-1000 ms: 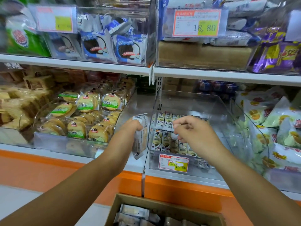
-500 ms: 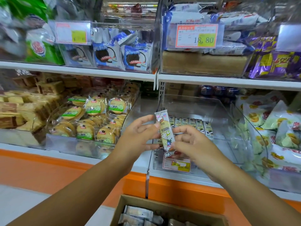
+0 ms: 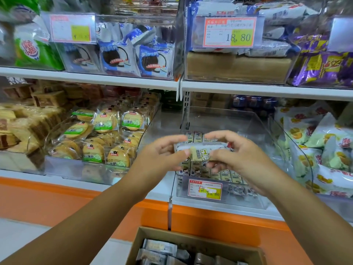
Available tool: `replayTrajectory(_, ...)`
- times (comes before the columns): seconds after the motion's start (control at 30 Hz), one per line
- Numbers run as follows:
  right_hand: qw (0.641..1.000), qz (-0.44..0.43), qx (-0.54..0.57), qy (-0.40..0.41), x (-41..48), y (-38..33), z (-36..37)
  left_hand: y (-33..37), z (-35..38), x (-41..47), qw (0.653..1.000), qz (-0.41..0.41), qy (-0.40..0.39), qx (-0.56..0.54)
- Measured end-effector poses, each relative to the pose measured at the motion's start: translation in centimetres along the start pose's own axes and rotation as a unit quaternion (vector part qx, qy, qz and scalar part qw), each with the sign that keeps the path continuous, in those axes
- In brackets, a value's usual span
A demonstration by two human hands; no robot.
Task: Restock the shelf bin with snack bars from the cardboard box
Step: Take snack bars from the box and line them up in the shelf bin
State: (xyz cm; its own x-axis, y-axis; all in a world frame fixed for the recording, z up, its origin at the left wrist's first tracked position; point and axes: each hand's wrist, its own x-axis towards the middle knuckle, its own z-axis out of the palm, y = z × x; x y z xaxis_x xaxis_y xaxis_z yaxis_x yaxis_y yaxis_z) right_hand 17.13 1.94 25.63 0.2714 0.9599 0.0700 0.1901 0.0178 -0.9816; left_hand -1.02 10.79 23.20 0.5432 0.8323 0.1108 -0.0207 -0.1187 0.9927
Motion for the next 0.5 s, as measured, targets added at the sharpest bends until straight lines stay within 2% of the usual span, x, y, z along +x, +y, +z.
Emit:
replayTrajectory(0.17, 0.993, -0.011, 0.103, 0.053, 0.5, 1.0, 0.4, -0.3, 0.6, -0.1, 0.997, -0.001, -0.004, 0.073)
replayTrajectory(0.23, 0.994, -0.018, 0.083, 0.063, 0.6, 1.2, 0.7, -0.4, 0.9, -0.2, 0.993, 0.02, 0.014, 0.12)
replayTrajectory(0.4, 0.988, -0.03, 0.001, 0.152, 2.2, 0.7, -2.3, -0.5, 1.2, -0.1, 0.955, 0.08, 0.103, 0.265)
replayTrajectory(0.5, 0.988, 0.056, -0.088, 0.116, 3.5, 2.5, -4.1, -1.5, 0.9, 0.2, 0.956, 0.049, 0.052, 0.285)
